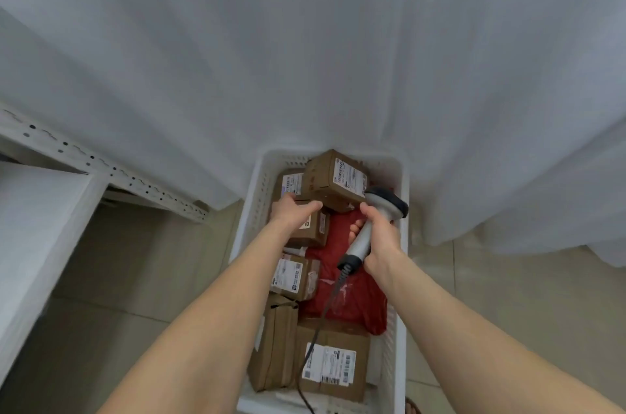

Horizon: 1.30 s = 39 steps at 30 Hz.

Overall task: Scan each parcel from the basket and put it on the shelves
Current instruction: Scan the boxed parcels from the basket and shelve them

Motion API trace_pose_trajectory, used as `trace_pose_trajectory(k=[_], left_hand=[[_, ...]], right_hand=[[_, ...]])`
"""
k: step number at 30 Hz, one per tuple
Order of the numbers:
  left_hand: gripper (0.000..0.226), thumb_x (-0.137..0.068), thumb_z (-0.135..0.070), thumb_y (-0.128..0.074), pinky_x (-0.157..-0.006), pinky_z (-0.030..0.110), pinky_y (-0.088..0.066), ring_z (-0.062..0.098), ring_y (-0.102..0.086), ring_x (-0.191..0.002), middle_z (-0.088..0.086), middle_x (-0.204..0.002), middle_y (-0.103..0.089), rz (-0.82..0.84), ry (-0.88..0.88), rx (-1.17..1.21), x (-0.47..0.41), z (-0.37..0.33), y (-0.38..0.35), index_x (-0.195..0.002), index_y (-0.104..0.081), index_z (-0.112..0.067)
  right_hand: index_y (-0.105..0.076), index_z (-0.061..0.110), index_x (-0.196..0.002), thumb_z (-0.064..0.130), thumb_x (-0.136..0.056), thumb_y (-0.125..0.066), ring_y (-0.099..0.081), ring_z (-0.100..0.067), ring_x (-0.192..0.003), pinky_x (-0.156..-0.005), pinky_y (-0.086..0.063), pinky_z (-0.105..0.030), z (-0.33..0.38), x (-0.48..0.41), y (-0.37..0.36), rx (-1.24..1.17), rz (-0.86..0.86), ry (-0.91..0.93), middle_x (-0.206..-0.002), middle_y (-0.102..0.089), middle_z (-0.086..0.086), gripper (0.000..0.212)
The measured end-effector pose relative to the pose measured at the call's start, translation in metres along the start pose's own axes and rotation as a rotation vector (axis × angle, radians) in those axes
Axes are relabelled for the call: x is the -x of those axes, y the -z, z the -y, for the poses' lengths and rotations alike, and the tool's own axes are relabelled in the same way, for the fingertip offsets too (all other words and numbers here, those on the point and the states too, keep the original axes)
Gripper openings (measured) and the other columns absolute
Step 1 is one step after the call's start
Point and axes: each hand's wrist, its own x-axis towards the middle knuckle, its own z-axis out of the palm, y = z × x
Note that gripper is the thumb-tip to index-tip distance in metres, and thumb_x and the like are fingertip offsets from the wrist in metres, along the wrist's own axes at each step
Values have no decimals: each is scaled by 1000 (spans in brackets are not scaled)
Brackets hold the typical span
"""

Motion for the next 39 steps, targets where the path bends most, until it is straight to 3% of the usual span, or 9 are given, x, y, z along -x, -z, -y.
trace_pose_trajectory(k=[5, 9, 11, 20, 25, 28, 33, 35, 39], left_hand=[[94, -72, -56, -74, -102, 39, -43, 26, -49, -126, 8, -142, -48, 1, -48, 75, -81, 10, -41, -143, -33, -11], [124, -64, -68, -73, -111, 49, -34, 32, -34, -139, 10, -155, -30, -21, -41, 85, -136, 10, -68, -153, -3, -15], [127, -63, -71, -71, -111, 53, -32, 35, -32, -139, 13, -156, -26, -56, -26, 75, -159, 9, -76, -153, 0, -17], [109, -60, -56, -80, -104, 49, -41, 33, -44, -129, 14, -149, -34, -49, -21, 96, -190, 15, -92, -147, -25, -21], [88, -65, -43, -79, -80, 37, -54, 21, -59, -102, 4, -126, -55, -6, -80, 211, -140, 10, -61, -140, -39, -20], [92, -63, -45, -77, -88, 41, -53, 24, -59, -105, 6, -126, -56, 49, -85, 177, -95, 1, -29, -142, -38, -21], [77, -74, -42, -74, -55, 23, -45, 4, -57, -79, -4, -112, -59, 121, -86, 146, -6, -24, 39, -140, -40, -25], [73, -71, -45, -75, -61, 25, -44, 2, -53, -80, -4, -111, -57, 170, -77, 127, 34, -39, 73, -136, -43, -29], [67, -78, -43, -71, -97, 39, -42, 17, -52, -108, 0, -124, -54, 227, -106, 47, 109, -70, 135, -138, -45, -28]], right_hand=[[-65, 6, -96, 18, -85, -72, -58, -12, -51, -49, -50, -25, -14, -86, 2, -24, 16, 24, -62, -59, -2, 18], [-66, 6, -88, 17, -84, -73, -58, -12, -48, -49, -51, -25, -22, -137, 10, -25, 24, 37, -57, -60, -2, 14], [-65, 6, -92, 18, -84, -74, -58, -12, -49, -48, -50, -24, -24, -157, 16, -2, 43, 41, -59, -59, -2, 17], [-64, 9, -84, 19, -86, -72, -55, -12, -51, -47, -49, -21, -31, -179, 35, 19, 85, 29, -63, -56, -3, 12], [-64, 8, -87, 18, -87, -71, -56, -12, -51, -47, -49, -23, -22, -129, 35, 21, 71, 27, -61, -58, -3, 12], [-64, 7, -97, 16, -87, -71, -56, -12, -51, -46, -49, -22, -13, -83, 35, 19, 54, 27, -62, -59, -3, 16], [-60, 6, -104, 14, -86, -71, -54, -12, -52, -45, -48, -22, 10, 11, 35, 41, -4, 10, -62, -57, -2, 23], [-59, 6, -108, 13, -84, -72, -54, -12, -51, -43, -47, -22, 25, 54, 31, 46, -32, 32, -62, -57, -2, 28], [-55, 6, -122, 15, -83, -75, -58, -16, -63, -46, -50, -24, 50, 140, 18, 80, -43, 85, -89, -62, -7, 45]])
